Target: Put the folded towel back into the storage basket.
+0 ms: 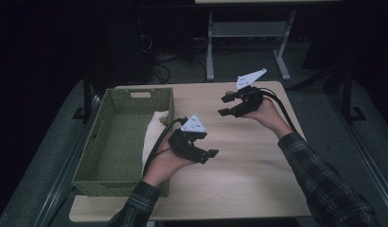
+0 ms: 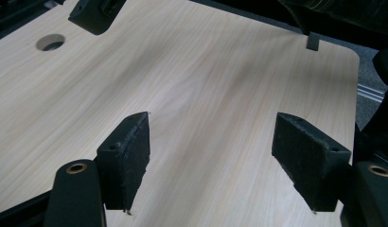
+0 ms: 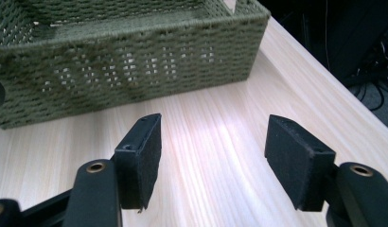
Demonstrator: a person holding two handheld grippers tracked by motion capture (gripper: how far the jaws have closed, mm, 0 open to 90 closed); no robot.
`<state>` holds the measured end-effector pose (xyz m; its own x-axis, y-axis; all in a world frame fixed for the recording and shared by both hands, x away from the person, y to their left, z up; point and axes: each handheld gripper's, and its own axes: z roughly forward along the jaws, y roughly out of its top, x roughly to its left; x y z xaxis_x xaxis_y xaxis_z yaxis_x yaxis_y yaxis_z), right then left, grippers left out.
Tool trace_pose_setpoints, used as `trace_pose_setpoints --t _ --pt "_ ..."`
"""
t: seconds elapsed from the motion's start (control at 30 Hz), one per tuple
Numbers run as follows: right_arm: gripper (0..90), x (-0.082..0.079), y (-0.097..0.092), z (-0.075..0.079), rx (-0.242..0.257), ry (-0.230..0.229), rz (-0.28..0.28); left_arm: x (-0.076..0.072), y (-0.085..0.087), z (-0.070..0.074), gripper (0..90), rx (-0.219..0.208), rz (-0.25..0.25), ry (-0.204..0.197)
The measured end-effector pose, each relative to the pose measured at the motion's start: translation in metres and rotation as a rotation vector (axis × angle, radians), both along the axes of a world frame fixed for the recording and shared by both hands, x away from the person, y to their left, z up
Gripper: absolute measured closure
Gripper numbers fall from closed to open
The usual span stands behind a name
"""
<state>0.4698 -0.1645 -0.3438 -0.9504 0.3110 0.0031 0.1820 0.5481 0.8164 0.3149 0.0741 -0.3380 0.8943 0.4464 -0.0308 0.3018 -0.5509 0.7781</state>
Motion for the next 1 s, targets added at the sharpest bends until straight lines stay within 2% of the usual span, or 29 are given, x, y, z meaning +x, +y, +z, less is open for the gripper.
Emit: trace_pose_setpoints --t 0.23,0.37,0.67,0.73,0.87,0.93,1.0 --pt "35.3 -0.009 -0.022 -0.018 0.009 0.003 -0.033 -0.007 -0.026 -0.020 27.9 -0.012 -0.029 -0.003" --pt "34.5 -0.012 -0.030 -0.029 0.008 0.016 -0.051 -0.010 -0.034 -0.032 27.9 -0.015 -0.032 -0.011" --pt "33.1 -0.020 -0.050 -0.057 -0.002 0.035 -0.092 -0.008 -0.047 -0.065 26.4 -0.014 -0.047 -0.005" --pt "32.0 -0.022 -0.053 -0.063 -0.016 0.035 -0.104 -0.007 -0.050 -0.072 25.5 -0.008 -0.054 -0.004" --pt "30.6 -0.027 -0.061 -0.075 -0.011 0.039 -0.123 -0.005 -0.053 -0.085 24.3 0.021 -0.064 -0.006" --pt "29.8 -0.029 -0.064 -0.081 -0.013 0.041 -0.135 -0.005 -0.055 -0.091 23.4 0.011 -0.059 0.000" --pt "28.7 -0.032 -0.067 -0.087 -0.021 0.047 -0.152 -0.005 -0.055 -0.097 23.3 0.020 -0.068 -0.008"
